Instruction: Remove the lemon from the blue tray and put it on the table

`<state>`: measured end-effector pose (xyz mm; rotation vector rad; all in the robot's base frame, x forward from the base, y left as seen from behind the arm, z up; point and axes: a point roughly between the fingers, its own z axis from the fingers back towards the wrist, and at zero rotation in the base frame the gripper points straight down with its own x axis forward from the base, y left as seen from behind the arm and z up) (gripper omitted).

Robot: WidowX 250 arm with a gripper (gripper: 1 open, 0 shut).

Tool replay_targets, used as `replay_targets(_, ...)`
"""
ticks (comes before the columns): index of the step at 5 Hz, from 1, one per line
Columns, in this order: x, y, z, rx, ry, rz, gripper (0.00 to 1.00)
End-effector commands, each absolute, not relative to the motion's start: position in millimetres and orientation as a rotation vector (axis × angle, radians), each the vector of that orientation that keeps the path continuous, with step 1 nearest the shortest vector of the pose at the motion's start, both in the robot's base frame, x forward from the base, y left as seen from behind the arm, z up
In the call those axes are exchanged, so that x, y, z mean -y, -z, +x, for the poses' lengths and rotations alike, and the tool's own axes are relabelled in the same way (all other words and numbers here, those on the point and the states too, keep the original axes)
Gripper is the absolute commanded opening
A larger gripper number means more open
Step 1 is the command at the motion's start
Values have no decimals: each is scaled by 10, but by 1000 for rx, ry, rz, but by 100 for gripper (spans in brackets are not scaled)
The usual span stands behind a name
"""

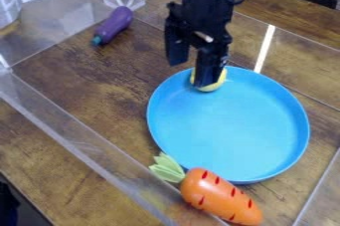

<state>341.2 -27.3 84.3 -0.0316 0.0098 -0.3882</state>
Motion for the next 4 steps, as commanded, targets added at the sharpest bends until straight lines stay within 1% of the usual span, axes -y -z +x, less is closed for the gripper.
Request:
replay_targets(1,448,-977,3579,73,364,-33,100)
replay_targets(2,517,-950,3663,99,303,-34,100)
replay_targets(4,684,-1006,3700,127,335,-52,100)
